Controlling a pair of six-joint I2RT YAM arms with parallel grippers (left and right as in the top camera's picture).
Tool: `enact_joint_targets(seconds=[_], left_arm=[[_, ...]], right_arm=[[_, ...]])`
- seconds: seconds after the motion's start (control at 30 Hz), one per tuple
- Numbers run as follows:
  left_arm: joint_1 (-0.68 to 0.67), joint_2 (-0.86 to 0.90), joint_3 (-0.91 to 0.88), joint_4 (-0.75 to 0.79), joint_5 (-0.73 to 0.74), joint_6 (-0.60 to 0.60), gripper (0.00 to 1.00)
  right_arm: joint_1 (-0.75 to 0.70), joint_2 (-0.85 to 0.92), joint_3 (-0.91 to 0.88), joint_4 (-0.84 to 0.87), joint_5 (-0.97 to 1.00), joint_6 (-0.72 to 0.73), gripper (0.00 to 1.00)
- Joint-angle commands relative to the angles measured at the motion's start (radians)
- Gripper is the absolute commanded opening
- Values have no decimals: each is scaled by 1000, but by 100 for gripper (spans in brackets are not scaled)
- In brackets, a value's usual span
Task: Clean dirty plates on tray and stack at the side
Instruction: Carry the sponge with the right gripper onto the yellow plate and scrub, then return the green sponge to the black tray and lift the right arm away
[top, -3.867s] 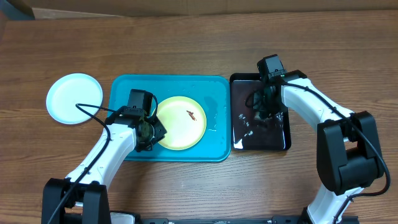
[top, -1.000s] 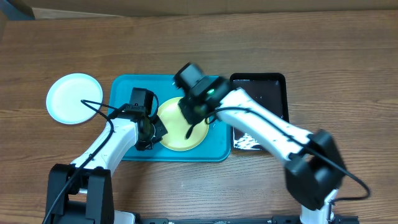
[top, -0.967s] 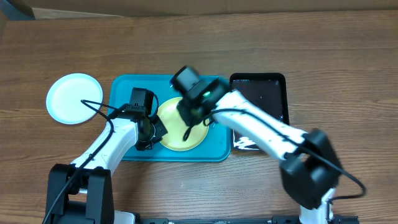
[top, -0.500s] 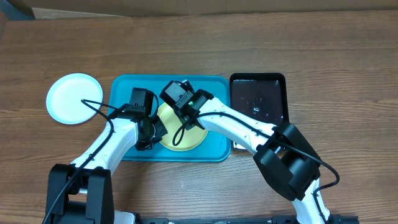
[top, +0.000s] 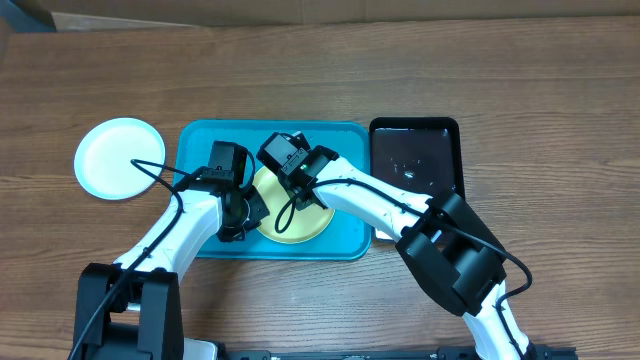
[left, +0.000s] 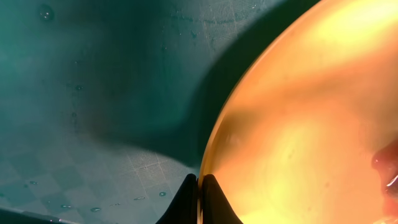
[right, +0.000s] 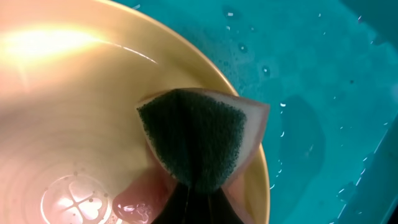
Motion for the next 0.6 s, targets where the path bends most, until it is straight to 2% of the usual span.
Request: enact_joint_targets(seconds=[0.0,0.2,0.3,0.47,0.57], left_arm=[[5,7,20,-2,-4,20,4],[5,7,20,0,-5,20,4],[5,7,20,0,-5,20,4],[5,7,20,-1,-5,20,4],[5,7,20,-1,-5,20,4]], right_arm=[[-3,50,-16,-25,-109,25,4],[-5,43,-13,-36,-478,13,4],[-11,22,6,-46,-623,-38,4],[-51,-50,57,-47,-742,-45,4],[-98,-99,88,-52,-744,-45,4]])
